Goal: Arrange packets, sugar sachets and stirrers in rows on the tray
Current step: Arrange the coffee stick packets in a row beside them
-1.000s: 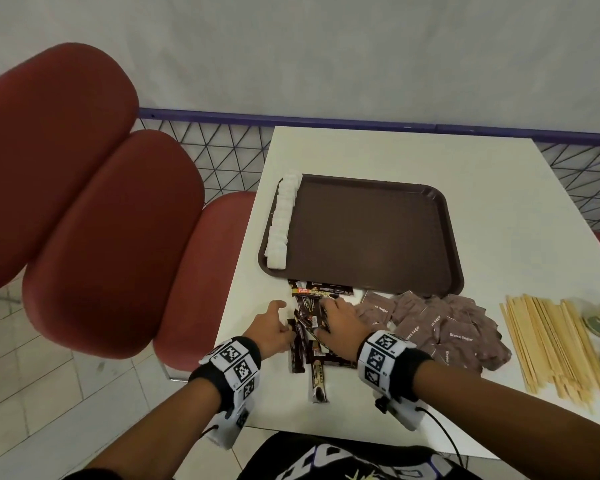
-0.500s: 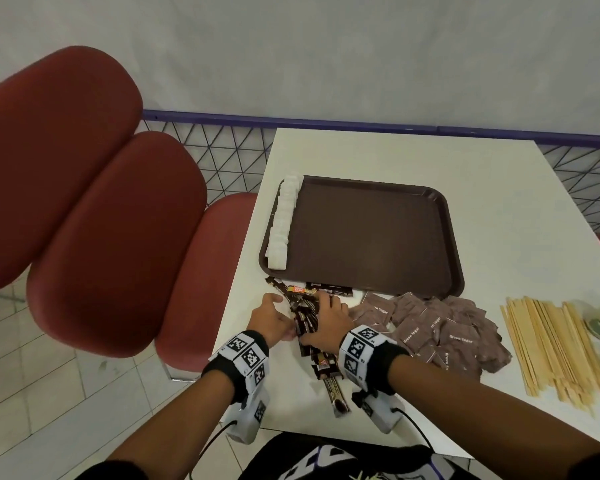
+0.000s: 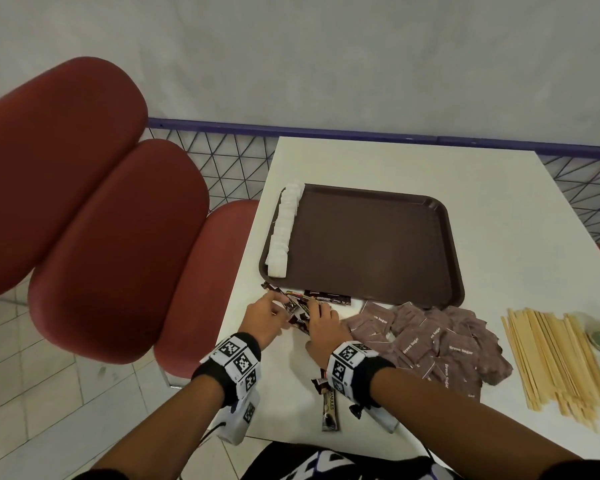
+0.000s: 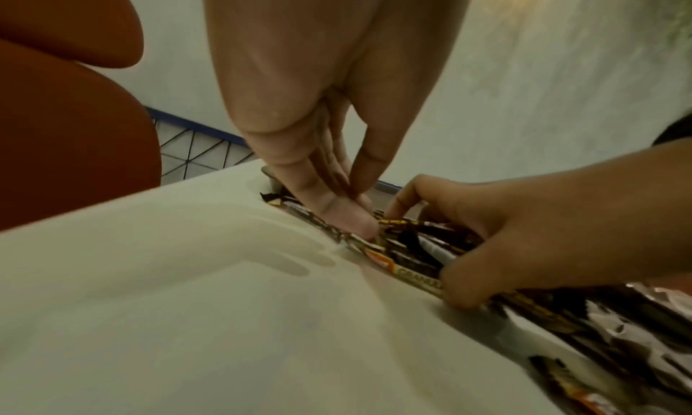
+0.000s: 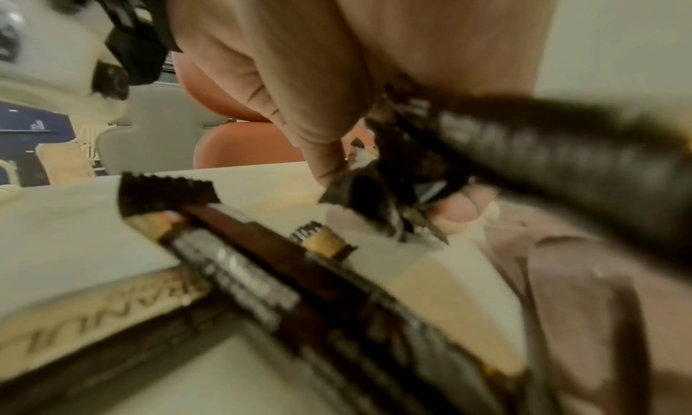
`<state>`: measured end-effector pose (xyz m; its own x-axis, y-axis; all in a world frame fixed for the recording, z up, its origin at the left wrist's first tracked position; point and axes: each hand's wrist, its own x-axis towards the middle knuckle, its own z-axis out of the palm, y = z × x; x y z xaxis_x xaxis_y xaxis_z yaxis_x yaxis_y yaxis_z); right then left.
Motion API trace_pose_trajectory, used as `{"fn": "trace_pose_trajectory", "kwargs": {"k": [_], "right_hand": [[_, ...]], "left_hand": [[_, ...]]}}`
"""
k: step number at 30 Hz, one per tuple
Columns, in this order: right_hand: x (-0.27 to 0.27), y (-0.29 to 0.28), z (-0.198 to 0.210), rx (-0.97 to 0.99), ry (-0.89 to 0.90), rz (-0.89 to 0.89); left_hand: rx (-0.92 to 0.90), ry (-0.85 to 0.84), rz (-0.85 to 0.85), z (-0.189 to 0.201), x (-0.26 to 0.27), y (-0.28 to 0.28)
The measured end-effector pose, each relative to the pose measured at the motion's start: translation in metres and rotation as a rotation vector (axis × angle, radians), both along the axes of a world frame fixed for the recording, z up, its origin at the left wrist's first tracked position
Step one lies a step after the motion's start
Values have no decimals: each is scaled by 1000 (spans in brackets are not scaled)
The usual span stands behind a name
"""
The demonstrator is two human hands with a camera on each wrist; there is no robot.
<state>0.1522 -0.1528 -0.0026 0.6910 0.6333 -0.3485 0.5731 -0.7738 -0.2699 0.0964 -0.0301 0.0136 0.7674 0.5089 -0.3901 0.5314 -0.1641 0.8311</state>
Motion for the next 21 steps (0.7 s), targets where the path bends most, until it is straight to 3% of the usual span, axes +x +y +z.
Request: {"fn": "trace_pose_trajectory", "kwargs": {"k": [4,8,12,17,21], "right_hand": [[3,-5,0,60,57,11],[9,-16,3,299,225,-35],[26,-24,16,549,343,-148],[50,-28,34,834,576,-348],[67,-25,47,1029,634,-660]], "left_hand": [[304,-21,-130,-4,5,12],[456,-36,-335,-12,13,16],[498,-132,-376,-13,24,15],[576,-139,-551,-9,25,15],[432,-56,-628,5,27,6]]}}
